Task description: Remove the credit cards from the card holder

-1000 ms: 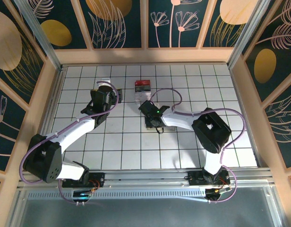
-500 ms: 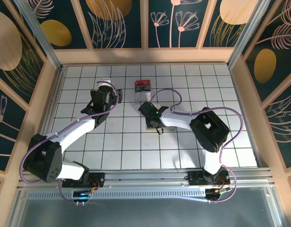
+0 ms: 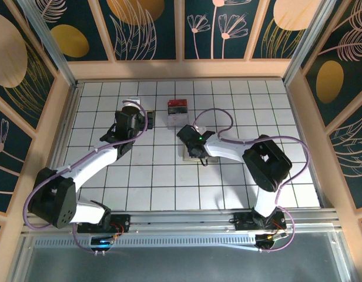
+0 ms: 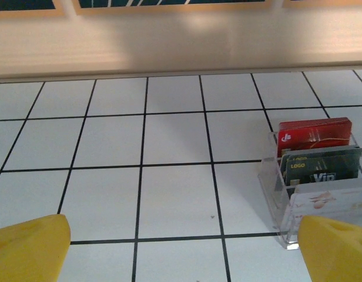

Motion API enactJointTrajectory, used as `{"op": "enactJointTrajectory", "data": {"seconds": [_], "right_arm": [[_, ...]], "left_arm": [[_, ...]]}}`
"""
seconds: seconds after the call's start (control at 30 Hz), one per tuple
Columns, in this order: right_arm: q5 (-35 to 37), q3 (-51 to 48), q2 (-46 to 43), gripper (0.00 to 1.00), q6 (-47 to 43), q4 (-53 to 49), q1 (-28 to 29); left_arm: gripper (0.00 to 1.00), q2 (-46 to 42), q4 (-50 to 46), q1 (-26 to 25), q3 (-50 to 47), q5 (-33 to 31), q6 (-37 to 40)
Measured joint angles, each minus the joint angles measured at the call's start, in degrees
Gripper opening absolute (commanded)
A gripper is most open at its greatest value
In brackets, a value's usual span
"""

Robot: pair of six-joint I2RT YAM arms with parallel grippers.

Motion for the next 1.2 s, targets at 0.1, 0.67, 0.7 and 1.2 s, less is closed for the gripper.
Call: {"op": "enactJointTrajectory", "data": {"seconds": [0.1, 0.67, 0.7, 1.2], "right_arm": [[0.0, -0.9, -0.9, 0.29, 0.0, 0.1, -0.9], [-4.2, -6.2, -4.9, 0.29, 0.7, 4.3, -4.9], [-4.5, -6.3, -5.0, 0.29, 0.7, 4.6, -5.0], [-7.5, -8.7, -8.8, 0.29, 1.1, 7.2, -7.0]], "left_arm": [[0.99, -0.1, 0.7, -1.1, -0.4, 0.5, 0.5], [0.99, 14.6, 2.6, -16.0, -0.9, -0.3, 1.6], [0.99, 15.5, 2.6, -16.5, -0.5, -0.3, 1.6], [0.99, 27.6, 2.5, -22.2, 7.5, -1.1, 2.2]]}}
